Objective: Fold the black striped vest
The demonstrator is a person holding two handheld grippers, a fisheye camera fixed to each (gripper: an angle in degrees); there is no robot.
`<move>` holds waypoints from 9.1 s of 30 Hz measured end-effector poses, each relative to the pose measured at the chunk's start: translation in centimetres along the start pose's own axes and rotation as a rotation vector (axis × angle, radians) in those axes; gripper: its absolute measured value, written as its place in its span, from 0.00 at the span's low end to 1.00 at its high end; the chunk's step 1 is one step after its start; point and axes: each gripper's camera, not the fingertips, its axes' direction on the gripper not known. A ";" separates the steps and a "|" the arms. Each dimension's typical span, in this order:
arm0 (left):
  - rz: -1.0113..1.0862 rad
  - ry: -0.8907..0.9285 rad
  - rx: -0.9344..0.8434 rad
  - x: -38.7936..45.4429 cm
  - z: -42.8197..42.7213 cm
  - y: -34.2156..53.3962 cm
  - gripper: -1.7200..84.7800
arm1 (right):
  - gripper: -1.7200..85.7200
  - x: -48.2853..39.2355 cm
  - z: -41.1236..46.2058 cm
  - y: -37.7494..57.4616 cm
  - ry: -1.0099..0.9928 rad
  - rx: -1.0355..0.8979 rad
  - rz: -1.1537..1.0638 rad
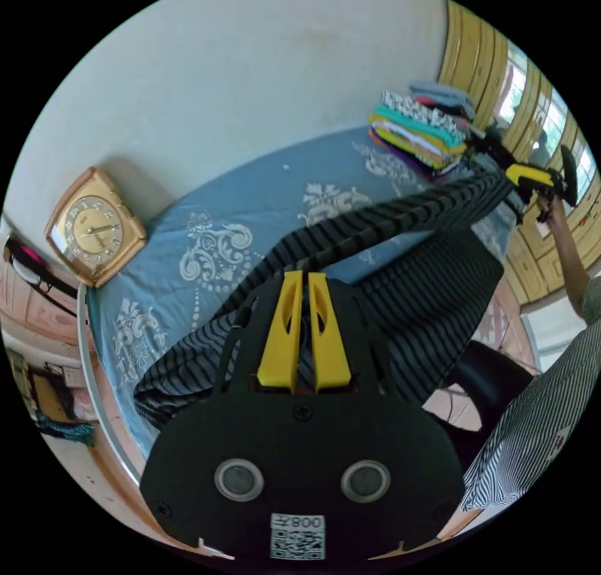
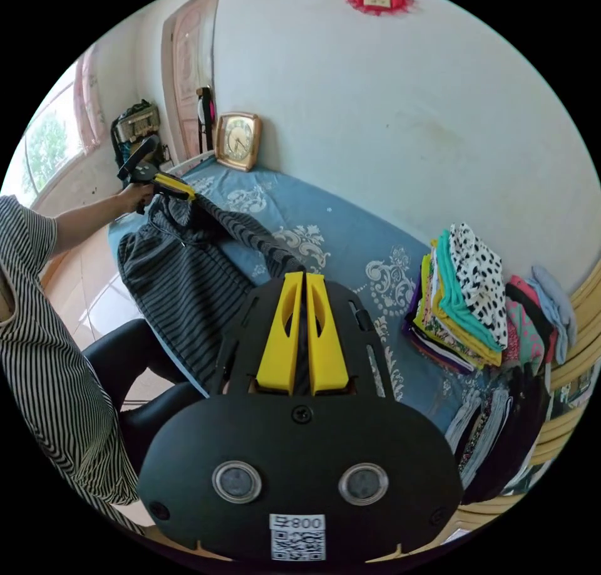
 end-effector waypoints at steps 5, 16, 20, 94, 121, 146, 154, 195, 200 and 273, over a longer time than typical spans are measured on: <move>-0.082 0.016 0.169 -2.5 -5.4 1.0 0.03 | 0.02 -0.3 -2.2 -0.8 0.051 0.104 -0.065; -0.209 -0.061 -0.038 -10.0 5.9 -8.3 0.04 | 0.02 14.9 14.2 -8.9 0.134 -0.074 0.181; -0.225 -0.077 -0.141 -11.5 11.6 -7.5 0.03 | 0.03 14.7 22.7 -5.8 -0.150 -0.098 0.214; -0.207 0.280 -0.092 -12.4 -8.9 24.6 0.08 | 0.02 6.2 45.6 -33.9 0.184 -0.529 0.512; -0.576 -0.097 -0.022 -27.7 -31.2 33.8 0.02 | 0.02 -26.3 22.0 -53.6 -0.272 -0.276 0.177; -0.775 -0.055 -0.261 -22.9 -46.6 52.0 0.02 | 0.02 -59.5 -0.5 -64.4 -0.050 -0.674 -0.230; -0.676 -0.252 -0.269 -21.4 -48.4 50.0 0.02 | 0.02 -60.3 -4.4 -68.2 -0.016 -0.676 -0.240; -0.686 -0.232 0.070 -48.8 -54.4 41.4 0.02 | 0.02 -39.0 4.3 -100.6 -0.345 -0.149 -0.103; -0.738 -0.218 0.035 -43.9 -56.6 48.0 0.02 | 0.02 -39.3 1.3 -95.6 -0.482 -0.154 -0.161; -0.377 -0.322 -0.254 -54.8 -48.4 15.4 0.03 | 0.04 -25.9 -8.6 -112.2 -0.107 -0.406 -0.426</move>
